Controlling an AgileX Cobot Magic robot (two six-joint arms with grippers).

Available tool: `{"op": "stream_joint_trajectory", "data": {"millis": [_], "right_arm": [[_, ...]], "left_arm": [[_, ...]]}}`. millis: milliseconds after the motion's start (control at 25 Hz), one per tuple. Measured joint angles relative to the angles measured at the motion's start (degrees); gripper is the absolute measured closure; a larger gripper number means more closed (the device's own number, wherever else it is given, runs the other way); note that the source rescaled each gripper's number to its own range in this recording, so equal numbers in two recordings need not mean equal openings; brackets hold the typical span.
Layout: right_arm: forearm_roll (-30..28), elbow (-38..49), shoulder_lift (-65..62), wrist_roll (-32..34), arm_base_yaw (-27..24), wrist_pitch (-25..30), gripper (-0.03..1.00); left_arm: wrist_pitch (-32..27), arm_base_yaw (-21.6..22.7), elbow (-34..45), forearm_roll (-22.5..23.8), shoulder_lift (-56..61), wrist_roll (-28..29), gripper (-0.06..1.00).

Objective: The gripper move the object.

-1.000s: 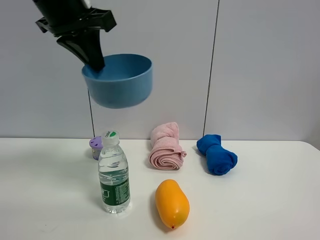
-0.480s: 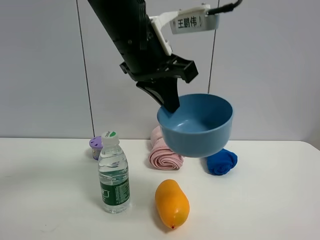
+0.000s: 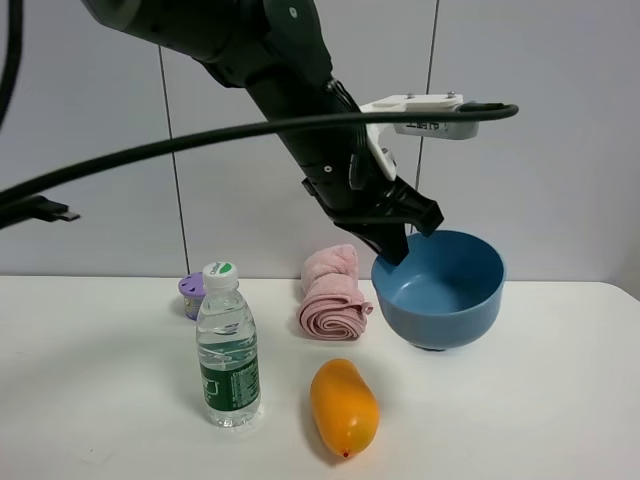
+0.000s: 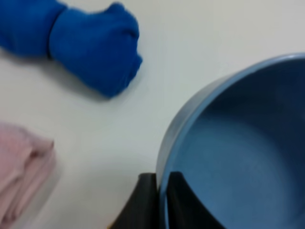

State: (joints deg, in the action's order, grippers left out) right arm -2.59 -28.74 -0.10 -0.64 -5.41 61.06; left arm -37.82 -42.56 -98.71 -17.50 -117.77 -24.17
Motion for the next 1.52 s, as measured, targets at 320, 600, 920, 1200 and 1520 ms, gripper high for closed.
{"op": "stream_joint_trajectory", "data": {"millis": [320, 600, 920, 1200, 1520], "right_arm": [[0.0, 0.0, 0.0, 0.0, 0.0, 0.0, -0.03], [0.0, 0.0, 0.0, 0.0, 0.0, 0.0, -0.03], [0.0, 0.0, 0.0, 0.0, 0.0, 0.0, -0.03], [0.0, 0.0, 0.0, 0.0, 0.0, 0.0, -0.03], [0.0, 0.0, 0.0, 0.0, 0.0, 0.0, -0.03]], "left_arm": [[-2.8, -2.2, -8.9, -2.0, -9.9, -3.3, 0.94], [-0.5, -2.6, -9.7, -3.4, -16.1, -8.1, 0.94], [3.4, -2.6, -9.7, -3.2, -19.0, -11.0, 0.94], [4.7, -2.7, -9.7, -0.8, -19.6, -11.1, 0.94], [5.0, -2.7, -9.7, -0.7, -19.6, -11.1, 0.94]]}}
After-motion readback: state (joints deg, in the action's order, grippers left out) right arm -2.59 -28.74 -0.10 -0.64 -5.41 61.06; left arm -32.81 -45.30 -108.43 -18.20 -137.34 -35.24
